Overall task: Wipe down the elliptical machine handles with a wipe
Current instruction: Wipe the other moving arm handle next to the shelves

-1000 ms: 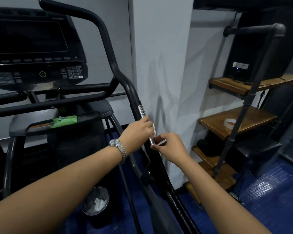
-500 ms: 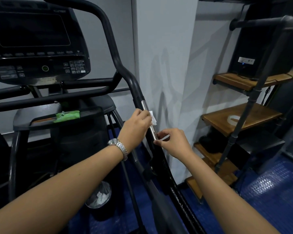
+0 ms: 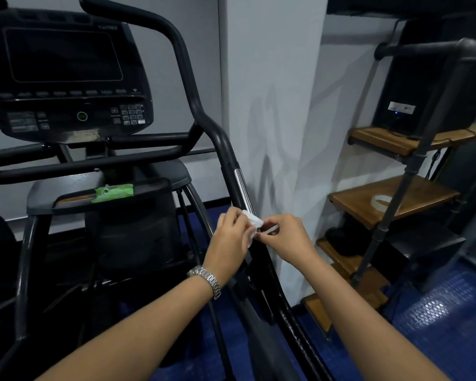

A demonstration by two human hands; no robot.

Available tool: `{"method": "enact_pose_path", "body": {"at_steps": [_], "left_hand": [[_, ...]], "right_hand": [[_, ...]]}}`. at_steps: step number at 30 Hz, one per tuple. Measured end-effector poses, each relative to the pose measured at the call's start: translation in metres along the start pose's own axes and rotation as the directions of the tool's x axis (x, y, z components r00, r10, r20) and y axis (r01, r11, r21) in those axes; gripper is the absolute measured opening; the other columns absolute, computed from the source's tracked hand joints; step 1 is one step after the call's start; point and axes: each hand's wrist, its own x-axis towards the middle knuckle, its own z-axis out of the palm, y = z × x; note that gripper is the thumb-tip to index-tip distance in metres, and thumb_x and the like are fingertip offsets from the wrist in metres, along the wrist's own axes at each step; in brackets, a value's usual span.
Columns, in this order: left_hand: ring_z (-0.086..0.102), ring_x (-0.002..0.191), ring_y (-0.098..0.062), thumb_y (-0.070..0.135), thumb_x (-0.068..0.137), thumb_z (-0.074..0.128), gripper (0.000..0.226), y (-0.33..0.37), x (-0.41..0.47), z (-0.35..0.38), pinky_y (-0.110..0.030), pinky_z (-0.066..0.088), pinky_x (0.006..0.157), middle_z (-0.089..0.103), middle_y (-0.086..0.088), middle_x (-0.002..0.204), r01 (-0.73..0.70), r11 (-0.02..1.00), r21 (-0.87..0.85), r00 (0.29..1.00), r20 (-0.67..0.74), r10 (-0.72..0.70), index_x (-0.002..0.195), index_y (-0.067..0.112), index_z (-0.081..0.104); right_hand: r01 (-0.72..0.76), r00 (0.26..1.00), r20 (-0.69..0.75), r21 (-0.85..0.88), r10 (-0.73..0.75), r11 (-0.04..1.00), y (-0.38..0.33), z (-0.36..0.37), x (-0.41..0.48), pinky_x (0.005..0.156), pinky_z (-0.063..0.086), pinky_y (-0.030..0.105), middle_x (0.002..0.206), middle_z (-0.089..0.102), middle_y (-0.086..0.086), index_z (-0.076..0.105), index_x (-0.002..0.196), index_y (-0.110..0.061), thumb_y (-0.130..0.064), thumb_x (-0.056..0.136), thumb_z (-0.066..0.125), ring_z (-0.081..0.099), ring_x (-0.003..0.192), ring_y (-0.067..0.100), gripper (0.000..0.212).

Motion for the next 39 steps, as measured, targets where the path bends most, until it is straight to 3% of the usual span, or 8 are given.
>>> {"method": "enact_pose_path", "body": {"at_steps": [5,14,20,25,28,31,36,39], "left_hand": [[0.052,0.090,-0.016,0.014,0.089,0.061,0.007,-0.004,0.030,-0.009,-0.034,0.053,0.074,0.050,-0.001,0.098,0.105,0.992,-0.067,0.990,-0.088,-0.111,0.087,0.009,0.057],[0.053,0.084,-0.016,0.018,0.088,0.063,0.011,0.001,0.017,-0.004,-0.032,0.053,0.070,0.049,0.001,0.094,0.110,0.991,-0.073,0.992,-0.047,-0.114,0.085,0.010,0.056],[0.050,0.083,-0.015,0.018,0.085,0.067,0.012,0.010,-0.015,0.002,-0.021,0.047,0.070,0.053,-0.002,0.095,-0.030,0.999,0.042,0.999,0.038,0.028,0.083,0.009,0.059],[0.051,0.085,-0.014,0.019,0.086,0.066,0.012,0.004,0.019,-0.007,-0.019,0.045,0.073,0.053,-0.001,0.094,0.042,0.999,0.026,0.998,-0.055,-0.040,0.084,0.009,0.060],[0.051,0.086,-0.016,0.020,0.086,0.066,0.013,0.009,0.003,-0.002,-0.022,0.051,0.071,0.056,-0.002,0.098,-0.048,0.993,0.104,0.999,0.008,0.047,0.085,0.008,0.062],[0.052,0.084,-0.016,0.022,0.084,0.067,0.014,0.012,-0.008,0.001,-0.021,0.052,0.059,0.058,-0.001,0.097,-0.158,0.976,0.153,0.986,0.078,0.147,0.083,0.009,0.062],[0.053,0.087,-0.015,0.022,0.083,0.069,0.012,0.016,0.012,-0.005,-0.020,0.050,0.058,0.060,0.002,0.095,-0.084,0.982,0.170,0.996,0.049,0.077,0.081,0.010,0.066],[0.054,0.092,-0.014,0.015,0.083,0.069,0.006,0.017,0.000,-0.003,-0.024,0.054,0.067,0.062,0.002,0.098,-0.119,0.989,0.091,0.991,0.067,0.113,0.086,0.010,0.069]], "right_hand": [[-0.030,1.000,-0.003,0.019,0.030,0.999,-0.001,0.000,0.000,0.073,0.056,0.024,0.081,0.072,-0.008,0.075,0.093,-0.018,-0.023,0.076,0.079,0.066,0.071,0.004,0.018],[-0.032,0.999,0.035,0.046,0.030,0.998,-0.002,-0.007,0.001,0.080,0.055,0.023,0.083,0.069,-0.007,0.072,0.103,-0.013,-0.013,0.073,0.079,0.066,0.075,0.004,0.031],[-0.084,0.996,0.019,-0.012,0.085,0.996,0.013,-0.015,0.007,0.075,0.051,0.021,0.097,0.068,-0.002,0.064,0.118,-0.011,-0.002,0.075,0.063,0.054,0.067,0.001,0.043],[-0.142,0.990,-0.027,-0.070,0.140,0.987,0.028,-0.020,0.002,0.073,0.045,0.022,0.102,0.067,-0.002,0.067,0.112,-0.013,-0.005,0.080,0.055,0.058,0.081,0.012,0.035],[-0.159,0.987,-0.035,-0.087,0.157,0.983,0.035,-0.021,-0.005,0.078,0.049,0.025,0.104,0.066,-0.001,0.067,0.115,-0.015,-0.006,0.082,0.054,0.063,0.090,0.017,0.036],[-0.160,0.986,-0.052,-0.089,0.155,0.983,0.037,-0.023,-0.007,0.073,0.049,0.027,0.103,0.065,-0.002,0.067,0.116,-0.016,-0.007,0.084,0.053,0.062,0.090,0.017,0.036],[-0.144,0.978,-0.155,-0.022,0.139,0.989,0.027,-0.021,-0.012,0.074,0.054,0.027,0.096,0.070,-0.001,0.071,0.104,-0.015,-0.006,0.086,0.054,0.064,0.080,0.012,0.027],[-0.052,0.973,-0.221,0.081,0.069,0.995,0.015,-0.009,-0.019,0.070,0.054,0.020,0.082,0.071,-0.006,0.075,0.093,-0.017,-0.005,0.085,0.059,0.065,0.073,0.002,0.022]]}}
